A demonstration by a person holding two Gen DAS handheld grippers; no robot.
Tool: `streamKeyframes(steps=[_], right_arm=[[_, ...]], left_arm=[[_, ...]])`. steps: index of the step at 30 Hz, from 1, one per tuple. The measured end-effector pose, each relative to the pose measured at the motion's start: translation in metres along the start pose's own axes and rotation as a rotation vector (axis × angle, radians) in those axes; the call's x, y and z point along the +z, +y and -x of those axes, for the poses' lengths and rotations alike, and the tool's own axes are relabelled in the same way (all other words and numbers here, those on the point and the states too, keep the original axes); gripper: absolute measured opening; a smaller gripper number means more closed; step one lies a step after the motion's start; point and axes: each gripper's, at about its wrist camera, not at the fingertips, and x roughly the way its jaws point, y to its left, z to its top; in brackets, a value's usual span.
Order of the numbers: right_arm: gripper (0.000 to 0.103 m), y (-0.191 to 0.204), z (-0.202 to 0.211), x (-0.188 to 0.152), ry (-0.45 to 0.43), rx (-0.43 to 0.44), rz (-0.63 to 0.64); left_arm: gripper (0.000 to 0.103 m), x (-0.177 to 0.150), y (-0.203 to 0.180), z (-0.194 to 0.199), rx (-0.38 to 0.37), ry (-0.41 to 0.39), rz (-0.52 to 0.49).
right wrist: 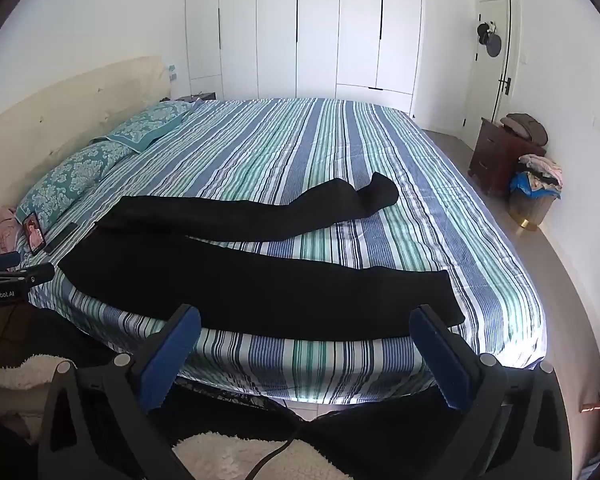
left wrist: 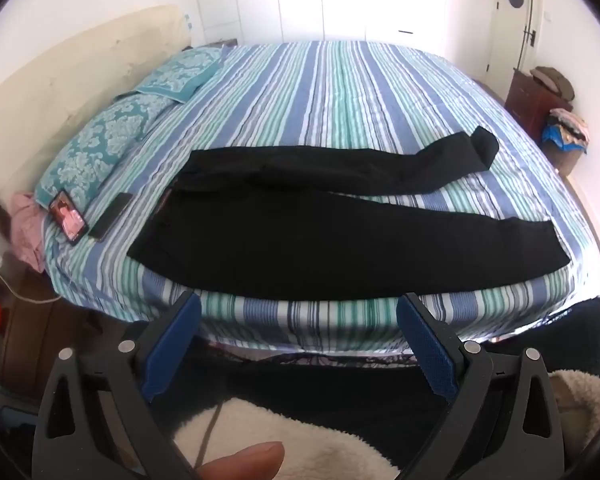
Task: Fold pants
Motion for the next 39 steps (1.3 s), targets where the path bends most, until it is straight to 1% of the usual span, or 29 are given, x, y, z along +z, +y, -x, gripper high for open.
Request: streamKeyframes(steps=[4,39], right_arm=[[0.103,-0.002,0.0,-0.002,0.007,-0.004,-0.006],[0.103,0.004,-0.01,-0.002,0.037,-0.021,0.009]], left_arm=[[0.099,0.003,-0.006,-0.001,0.007,0.004,-0.004],[0.099,-0.004,-0.009,-0.01,0.0,0.013,-0.027]])
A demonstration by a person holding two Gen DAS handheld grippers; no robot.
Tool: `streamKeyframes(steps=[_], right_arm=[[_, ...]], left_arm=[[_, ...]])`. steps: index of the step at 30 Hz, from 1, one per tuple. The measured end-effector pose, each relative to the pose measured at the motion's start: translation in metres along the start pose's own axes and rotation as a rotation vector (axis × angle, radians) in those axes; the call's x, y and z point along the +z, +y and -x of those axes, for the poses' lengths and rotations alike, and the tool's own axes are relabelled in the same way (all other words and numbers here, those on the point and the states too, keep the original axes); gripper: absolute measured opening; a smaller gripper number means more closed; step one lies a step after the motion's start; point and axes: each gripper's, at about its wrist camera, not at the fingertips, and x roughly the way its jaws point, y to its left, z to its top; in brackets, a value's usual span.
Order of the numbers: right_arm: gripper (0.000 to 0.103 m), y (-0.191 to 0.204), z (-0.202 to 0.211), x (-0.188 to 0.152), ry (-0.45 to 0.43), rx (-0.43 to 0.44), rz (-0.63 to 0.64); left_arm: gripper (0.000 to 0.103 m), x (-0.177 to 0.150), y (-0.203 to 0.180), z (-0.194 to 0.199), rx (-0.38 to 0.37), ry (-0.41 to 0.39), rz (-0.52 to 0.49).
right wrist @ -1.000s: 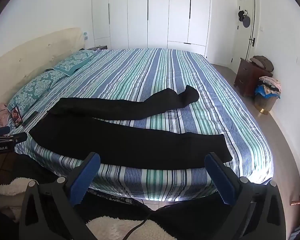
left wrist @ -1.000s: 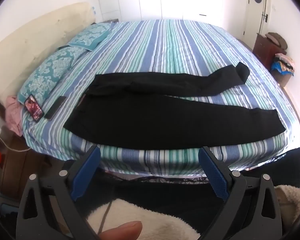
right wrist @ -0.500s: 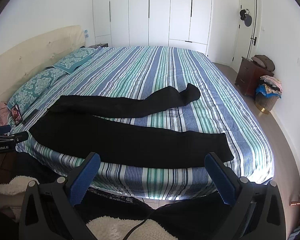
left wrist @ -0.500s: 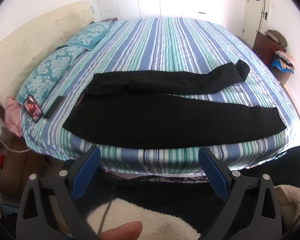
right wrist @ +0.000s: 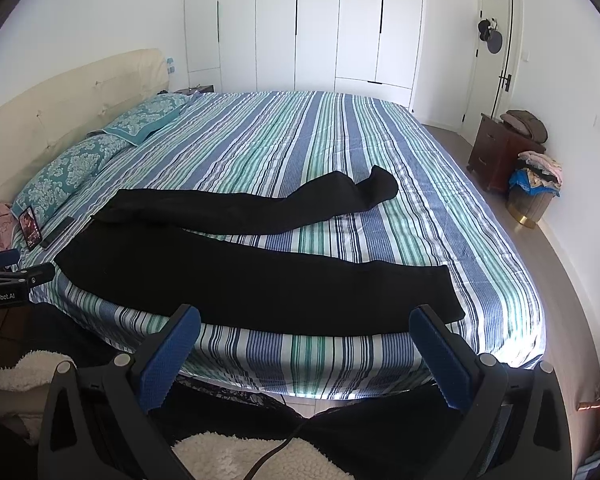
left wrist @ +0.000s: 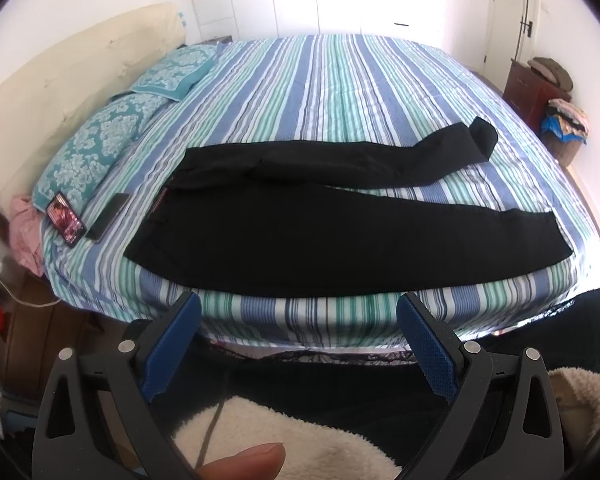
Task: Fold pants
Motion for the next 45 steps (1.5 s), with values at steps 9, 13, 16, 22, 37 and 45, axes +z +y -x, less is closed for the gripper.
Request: streamKeyframes(steps=[9,13,16,22,37,45], right_arm=[[0.103,0.0,-0.005,0.002,0.024,-0.035,0.001],[0.103,-0.003,-0.008,-0.001,0.05,-0.062,-0.014],[0.103,-0.005,-0.01,-0.002,0.065,-0.077,-0.018],[0.103,0.0,-0.014,-0.005,0.093,-0.103,0.025],[0.103,0.005,-0.008,0.0,0.074,-0.124,0.042],[0.103,0.005,-0.007,-0.001,0.073,-0.123,0.039]], left_arm=[[0.099,-0.001,0.004,0.002,-0.012,-0.009,0.013],[0.099,-0.001,0.005,0.0,-0.02,0.001,0.014],[0.099,-0.001,0.001,0.002,-0.024,-0.004,0.0],[0.099,-0.001,0.002,0.003,-0.027,-0.004,-0.003],[0.099,-0.001,0.005,0.004,-0.031,-0.003,0.004],[0.099,-0.002,0.003,0.005,-0.031,-0.004,0.004]])
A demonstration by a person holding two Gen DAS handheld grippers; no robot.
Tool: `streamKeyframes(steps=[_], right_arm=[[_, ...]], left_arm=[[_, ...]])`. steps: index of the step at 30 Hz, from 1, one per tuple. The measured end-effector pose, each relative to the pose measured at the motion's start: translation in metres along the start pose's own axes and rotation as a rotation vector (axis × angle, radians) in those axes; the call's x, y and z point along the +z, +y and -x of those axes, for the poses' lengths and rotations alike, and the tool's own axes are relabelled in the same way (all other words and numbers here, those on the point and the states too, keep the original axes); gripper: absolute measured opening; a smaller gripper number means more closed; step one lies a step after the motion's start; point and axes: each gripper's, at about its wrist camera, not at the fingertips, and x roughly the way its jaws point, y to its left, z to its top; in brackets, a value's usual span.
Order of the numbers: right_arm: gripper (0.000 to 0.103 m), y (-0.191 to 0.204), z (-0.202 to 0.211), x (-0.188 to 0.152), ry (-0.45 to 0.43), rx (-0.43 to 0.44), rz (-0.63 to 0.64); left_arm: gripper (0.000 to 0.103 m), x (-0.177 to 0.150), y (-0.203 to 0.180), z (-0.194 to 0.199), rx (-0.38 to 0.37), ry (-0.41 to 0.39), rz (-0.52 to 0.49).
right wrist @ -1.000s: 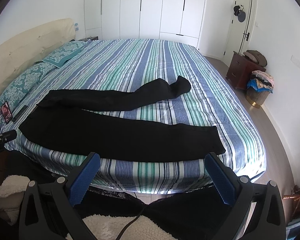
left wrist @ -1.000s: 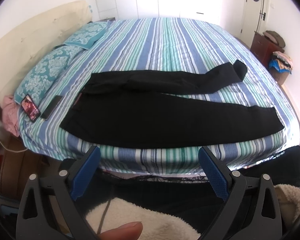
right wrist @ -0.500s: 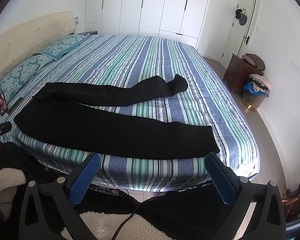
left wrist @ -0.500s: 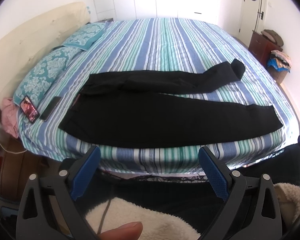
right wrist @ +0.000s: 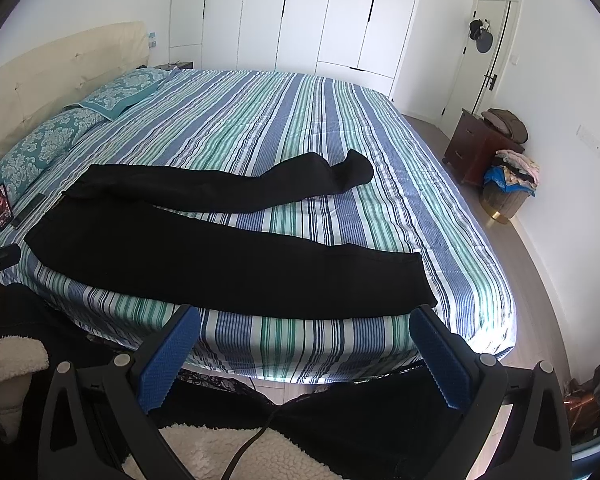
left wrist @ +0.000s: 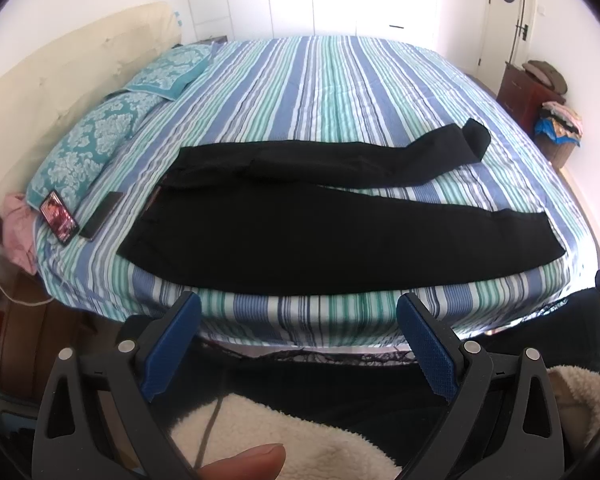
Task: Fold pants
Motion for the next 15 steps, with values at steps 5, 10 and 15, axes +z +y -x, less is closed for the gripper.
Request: streamKeyframes(steps=[5,10,15], right_arm=[[0.103,-0.001,0.0,0.0,-0.001,0.001,0.002],[0.103,-0.002,0.0,0.003,-0.029,0.001,0.013],[0.103,0.001,0.005,0.022,-0.112,-0.007,0.067]], left_arm=[[0.099,0.0,-0.001,0.0,0.001,-0.002,-0.006],[0.099,0.008,-0.006,-0.003,0.027,-0.03,-0.036],[0.099,0.025,-0.008,-0.003,0.024,-0.068,-0.043]])
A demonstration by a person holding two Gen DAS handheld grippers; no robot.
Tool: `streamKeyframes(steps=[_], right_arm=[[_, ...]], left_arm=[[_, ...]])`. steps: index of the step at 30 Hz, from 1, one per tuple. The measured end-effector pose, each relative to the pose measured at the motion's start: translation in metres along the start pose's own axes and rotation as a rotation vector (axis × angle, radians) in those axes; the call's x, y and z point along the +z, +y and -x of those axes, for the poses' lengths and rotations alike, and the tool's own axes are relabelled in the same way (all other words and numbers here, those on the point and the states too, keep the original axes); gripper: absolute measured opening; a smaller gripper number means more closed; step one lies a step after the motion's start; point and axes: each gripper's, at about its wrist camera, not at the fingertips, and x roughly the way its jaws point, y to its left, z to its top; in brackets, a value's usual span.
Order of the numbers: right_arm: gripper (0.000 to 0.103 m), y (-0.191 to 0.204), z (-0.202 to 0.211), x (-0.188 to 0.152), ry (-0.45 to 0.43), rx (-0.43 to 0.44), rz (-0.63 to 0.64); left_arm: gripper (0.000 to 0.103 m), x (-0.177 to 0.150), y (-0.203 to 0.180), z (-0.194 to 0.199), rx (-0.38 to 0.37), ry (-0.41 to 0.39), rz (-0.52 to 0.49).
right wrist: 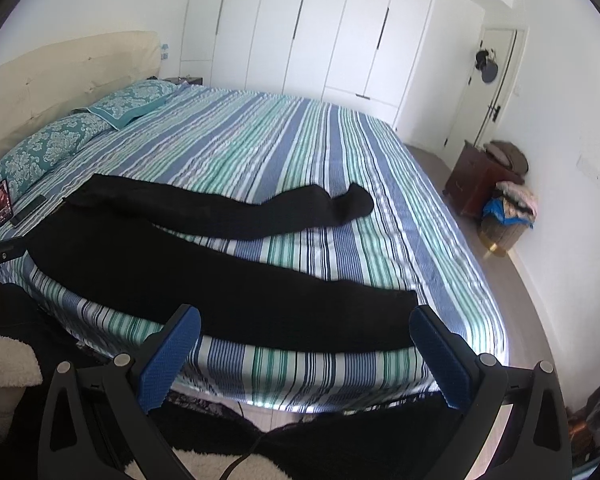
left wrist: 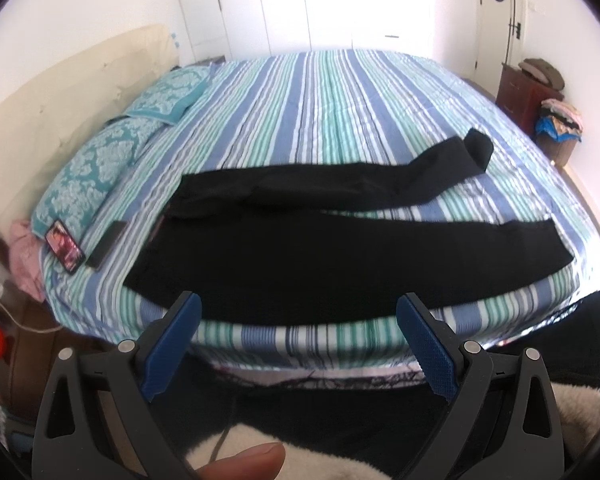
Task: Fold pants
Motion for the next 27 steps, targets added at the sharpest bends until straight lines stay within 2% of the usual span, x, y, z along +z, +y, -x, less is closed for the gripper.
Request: streamKeyframes(steps=[6,10,12,15,17,23,25,27], right_arm=[[0.103,0.011,0.0,0.013,-0.076,0.077,0.017],[0.103,0.003,-0.014,0.021,-0.148,0.163,-0.002],[0.103,-0.001,-0.032,0.028,-0.13,0.212,-0.01],[0.103,-0.019,-0.093,0.038,-0.001,0.355,-0.065],[0.103,-0.04,-0.133,0.048,0.029,0.384,-0.114],[0.103,-0.141,-0.283,0.124,0.092,0.361,-0.235],[0.103,-0.178,-0.353,0.157,0.143,0.332,-0.249],[0.103,-0.2,-0.413,0.183,0.223,0.344,-0.219]], left_arm=[[0.099,0.007,-0.007,-0.01,-0.033,-0.002,-0.002],[0.099,0.01,-0.013,-0.021,-0.029,0.008,-0.03],[0.099,0.014,-0.015,-0.027,-0.028,0.01,-0.036],[0.099,0.024,-0.015,-0.042,-0.022,0.014,-0.032],[0.099,0.032,-0.014,-0.053,-0.014,0.016,-0.022],[0.099,0.052,-0.014,-0.091,0.026,0.062,0.004],[0.099,0.055,-0.016,-0.103,0.041,0.085,0.005],[0.099,0.055,-0.018,-0.115,0.056,0.116,0.004]])
